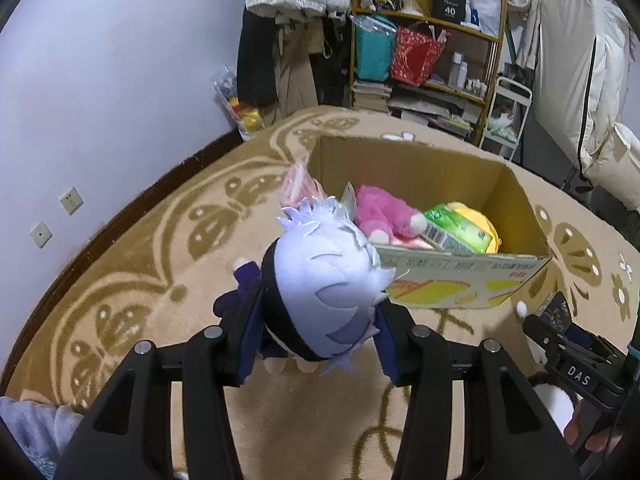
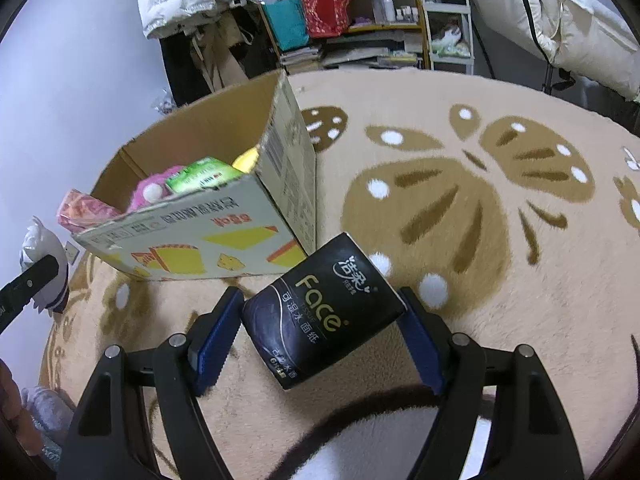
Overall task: Organize soft objects
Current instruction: 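Lift the doll and black tissue pack over the box and release both inside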
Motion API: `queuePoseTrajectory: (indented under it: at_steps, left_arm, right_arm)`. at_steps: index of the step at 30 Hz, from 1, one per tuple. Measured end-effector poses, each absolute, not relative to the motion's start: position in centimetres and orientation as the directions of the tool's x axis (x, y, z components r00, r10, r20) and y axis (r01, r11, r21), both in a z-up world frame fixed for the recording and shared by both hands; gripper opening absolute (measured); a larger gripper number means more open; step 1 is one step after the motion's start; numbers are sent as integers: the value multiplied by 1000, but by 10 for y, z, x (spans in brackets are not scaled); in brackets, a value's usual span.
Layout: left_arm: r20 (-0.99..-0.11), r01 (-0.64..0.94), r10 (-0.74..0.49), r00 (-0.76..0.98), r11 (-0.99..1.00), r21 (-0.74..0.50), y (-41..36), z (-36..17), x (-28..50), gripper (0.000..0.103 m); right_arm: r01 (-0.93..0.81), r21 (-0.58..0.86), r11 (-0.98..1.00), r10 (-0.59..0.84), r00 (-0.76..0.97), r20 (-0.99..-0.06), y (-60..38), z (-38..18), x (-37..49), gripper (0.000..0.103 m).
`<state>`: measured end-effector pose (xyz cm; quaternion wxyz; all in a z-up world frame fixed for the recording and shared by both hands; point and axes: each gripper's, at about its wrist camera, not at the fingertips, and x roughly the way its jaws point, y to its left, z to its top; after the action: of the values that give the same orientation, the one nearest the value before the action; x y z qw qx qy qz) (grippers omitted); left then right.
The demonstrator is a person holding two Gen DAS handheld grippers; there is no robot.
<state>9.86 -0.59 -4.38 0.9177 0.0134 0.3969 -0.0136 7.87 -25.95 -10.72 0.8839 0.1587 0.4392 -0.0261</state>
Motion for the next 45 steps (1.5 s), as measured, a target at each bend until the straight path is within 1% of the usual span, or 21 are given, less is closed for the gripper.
queuePoseTrajectory:
  at_steps: [12,17,21,24,30,39,45]
  left_arm:
    - [-670,13,-12,742,1000,-4,3,-18,100,48]
    - [-635,37,-8,773,999,32,-7,-1,114,48]
    - [-586,51,5,810,996,80,-16,19,122,48]
    - [-561,60,4,828,993,97,-21,31,130,48]
    - [-530,72,1,848,991,117,-33,49,152,48]
    - [-491,95,-9,871,984,151,-50,49,169,49]
    - [-506,153,-84,859,984,96,-56,43,178,49]
  right_arm:
    - [114,229,967,83,707,-702,-244,-67,70,81]
    - [88,228,970,91,736,-671,-237,-50,76,81]
    - [62,215,975,94,759,-644,-231,-36,84,81]
    - [56,180,982,72,771,-632,-225,-30,92,81]
    - [13,177,984,99,787,-608,-216,-22,109,81]
    - [-45,177,983,141,804,-577,-214,-9,144,81]
    - [-77,153,985,152,807,-571,-212,-12,161,81]
